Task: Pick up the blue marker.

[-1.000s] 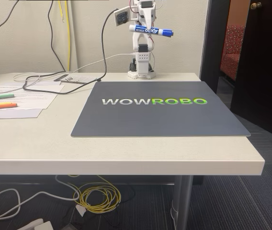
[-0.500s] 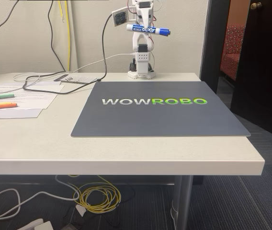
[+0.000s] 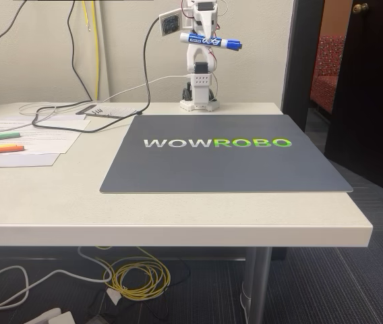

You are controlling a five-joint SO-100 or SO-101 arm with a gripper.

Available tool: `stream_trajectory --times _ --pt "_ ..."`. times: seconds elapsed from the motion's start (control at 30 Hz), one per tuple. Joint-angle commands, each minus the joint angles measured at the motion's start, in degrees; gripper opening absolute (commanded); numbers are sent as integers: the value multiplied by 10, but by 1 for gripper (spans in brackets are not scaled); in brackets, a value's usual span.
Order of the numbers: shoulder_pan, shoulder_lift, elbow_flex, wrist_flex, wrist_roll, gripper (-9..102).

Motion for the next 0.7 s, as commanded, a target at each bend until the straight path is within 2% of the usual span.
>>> stream_trajectory --times 0.0,0.67 --pt "-3 15 -4 -10 -6 5" --pt "-4 11 -4 -7 -8 5"
